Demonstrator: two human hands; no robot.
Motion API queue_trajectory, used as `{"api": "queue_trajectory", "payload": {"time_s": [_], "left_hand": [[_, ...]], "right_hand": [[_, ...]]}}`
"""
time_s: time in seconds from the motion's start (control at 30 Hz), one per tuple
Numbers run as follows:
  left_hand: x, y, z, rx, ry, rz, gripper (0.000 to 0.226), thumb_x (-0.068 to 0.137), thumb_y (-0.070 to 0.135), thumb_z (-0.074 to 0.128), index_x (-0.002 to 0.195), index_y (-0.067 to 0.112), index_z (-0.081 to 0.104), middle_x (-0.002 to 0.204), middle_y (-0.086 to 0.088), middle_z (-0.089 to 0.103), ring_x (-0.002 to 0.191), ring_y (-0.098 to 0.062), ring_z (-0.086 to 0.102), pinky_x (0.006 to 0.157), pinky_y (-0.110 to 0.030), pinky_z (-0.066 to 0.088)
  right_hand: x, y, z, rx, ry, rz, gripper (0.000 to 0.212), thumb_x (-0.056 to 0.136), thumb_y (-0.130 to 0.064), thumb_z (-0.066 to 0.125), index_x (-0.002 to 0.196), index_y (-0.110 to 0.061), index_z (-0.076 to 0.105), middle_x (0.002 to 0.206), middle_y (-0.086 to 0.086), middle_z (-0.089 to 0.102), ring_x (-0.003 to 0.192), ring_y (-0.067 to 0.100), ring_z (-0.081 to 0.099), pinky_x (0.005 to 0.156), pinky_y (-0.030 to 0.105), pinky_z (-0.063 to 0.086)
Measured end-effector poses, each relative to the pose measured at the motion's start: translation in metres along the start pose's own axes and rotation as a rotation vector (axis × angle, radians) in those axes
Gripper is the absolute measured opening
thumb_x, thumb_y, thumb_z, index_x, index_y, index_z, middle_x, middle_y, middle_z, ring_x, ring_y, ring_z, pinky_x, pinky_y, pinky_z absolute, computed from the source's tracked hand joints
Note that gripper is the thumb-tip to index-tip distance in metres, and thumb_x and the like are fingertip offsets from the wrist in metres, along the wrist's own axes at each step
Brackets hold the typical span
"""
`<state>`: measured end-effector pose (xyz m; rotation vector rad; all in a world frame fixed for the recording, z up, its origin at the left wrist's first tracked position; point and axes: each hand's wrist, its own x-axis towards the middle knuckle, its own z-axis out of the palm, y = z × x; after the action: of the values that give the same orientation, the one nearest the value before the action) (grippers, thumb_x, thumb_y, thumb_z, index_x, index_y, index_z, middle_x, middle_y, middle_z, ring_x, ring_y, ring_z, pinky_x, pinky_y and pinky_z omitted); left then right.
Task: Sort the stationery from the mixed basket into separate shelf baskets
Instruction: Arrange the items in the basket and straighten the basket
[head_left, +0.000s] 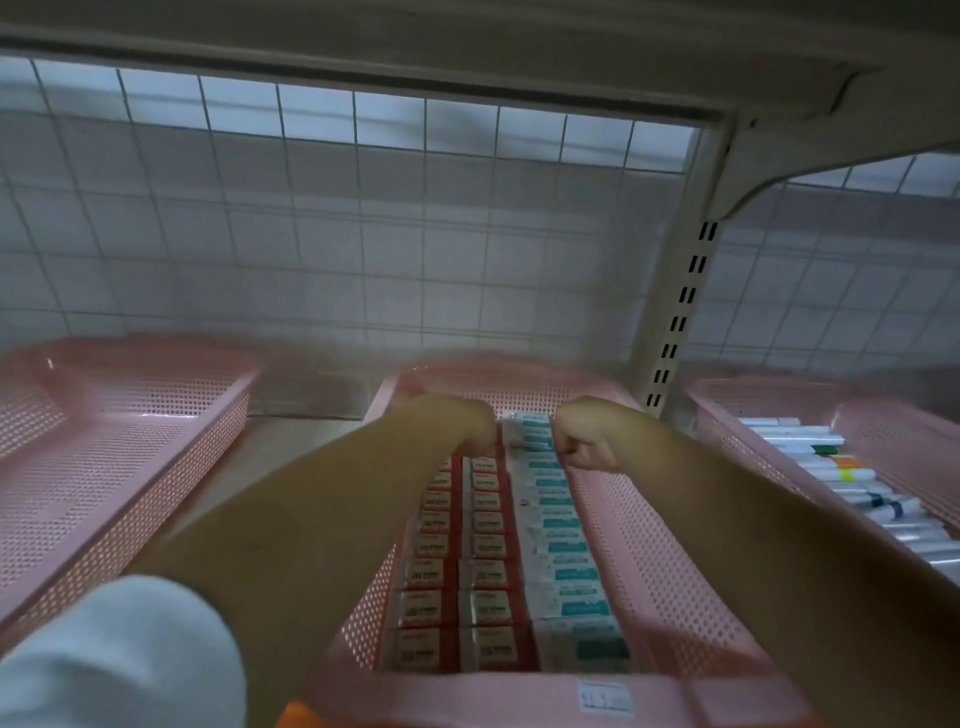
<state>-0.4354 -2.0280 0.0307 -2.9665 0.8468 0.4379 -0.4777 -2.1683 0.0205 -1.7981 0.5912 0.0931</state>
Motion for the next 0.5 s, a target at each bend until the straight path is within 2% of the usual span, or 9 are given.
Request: {"api": "queue_trajectory", "payload": {"time_s": [0.03,0.07,0.13,0.23,0.33,0.5], "left_hand": [[0.002,0.001,0.003,-0.018,-0.003,-0.005,0.016,0.095,0.019,0.039,0.098,0.014,0.054,0.109,-0.005,0.059,0.092,-0.018,0.055,0.088,-0.032,0.048],[0.004,0.000,0.007,-0.027,-0.013,-0.003,0.017,0.095,0.019,0.040,0.099,0.014,0.056,0.107,-0.004,0.059,0.093,-0.019,0.056,0.089,-0.034,0.048],[0.006,0.001,0.012,-0.041,-0.056,0.000,0.025,0.095,0.021,0.041,0.114,0.015,0.057,0.113,-0.004,0.058,0.100,-0.020,0.057,0.092,-0.036,0.047],[0.005,0.006,0.015,-0.038,-0.078,0.054,0.033,0.094,0.018,0.043,0.125,0.013,0.052,0.120,-0.005,0.055,0.099,-0.021,0.056,0.089,-0.034,0.048],[0.000,0.016,0.015,-0.014,-0.052,0.091,0.037,0.095,0.012,0.040,0.132,0.007,0.045,0.129,-0.011,0.049,0.111,-0.025,0.054,0.086,-0.030,0.045],[0.002,0.016,0.020,0.000,-0.030,0.090,0.039,0.095,0.012,0.042,0.133,0.005,0.042,0.130,-0.012,0.048,0.111,-0.025,0.054,0.080,-0.028,0.044]], "right_hand": [[0.003,0.002,0.004,-0.039,0.011,-0.006,0.028,0.071,0.023,0.031,0.076,0.000,0.046,0.092,0.018,0.051,0.098,0.030,0.053,0.085,0.033,0.047],[0.007,0.004,0.006,-0.085,0.018,-0.010,0.029,0.067,0.022,0.033,0.080,0.001,0.048,0.100,0.020,0.053,0.104,0.032,0.053,0.087,0.034,0.048],[0.014,0.006,0.010,-0.153,0.037,-0.016,0.033,0.061,0.020,0.037,0.085,0.001,0.051,0.111,0.023,0.053,0.109,0.037,0.052,0.093,0.038,0.047],[0.017,0.007,0.014,-0.203,0.057,-0.012,0.029,0.062,0.018,0.039,0.081,0.000,0.050,0.103,0.021,0.052,0.104,0.036,0.052,0.093,0.039,0.047],[0.017,0.008,0.017,-0.250,0.085,-0.011,0.033,0.066,0.018,0.040,0.091,0.000,0.049,0.084,0.014,0.045,0.095,0.032,0.048,0.078,0.031,0.043],[0.013,0.008,0.018,-0.229,0.095,0.008,0.038,0.066,0.018,0.040,0.097,-0.003,0.048,0.092,0.014,0.044,0.096,0.030,0.046,0.077,0.031,0.041]]}}
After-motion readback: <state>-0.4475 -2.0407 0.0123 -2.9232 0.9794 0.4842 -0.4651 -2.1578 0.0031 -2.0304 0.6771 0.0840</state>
